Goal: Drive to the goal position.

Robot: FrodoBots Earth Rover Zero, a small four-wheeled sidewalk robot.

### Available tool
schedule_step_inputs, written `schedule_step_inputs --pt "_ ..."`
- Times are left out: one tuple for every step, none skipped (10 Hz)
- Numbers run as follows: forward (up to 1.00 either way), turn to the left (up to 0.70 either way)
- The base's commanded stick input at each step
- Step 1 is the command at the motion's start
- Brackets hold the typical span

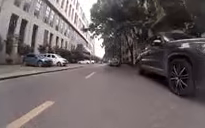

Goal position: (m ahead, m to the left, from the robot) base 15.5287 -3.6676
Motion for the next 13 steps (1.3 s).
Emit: schedule_step_inputs --pt "0.70 0.00" --pt "0.70 0.00" --pt "0.70 0.00" --pt "0.70 0.00" --pt "0.70 0.00" --pt "0.70 0.00" --pt "0.70 0.00" --pt "0.70 0.00" --pt "0.70 0.00" --pt "0.70 0.00" --pt "0.70 0.00" --pt "0.70 0.00" --pt "0.70 0.00"
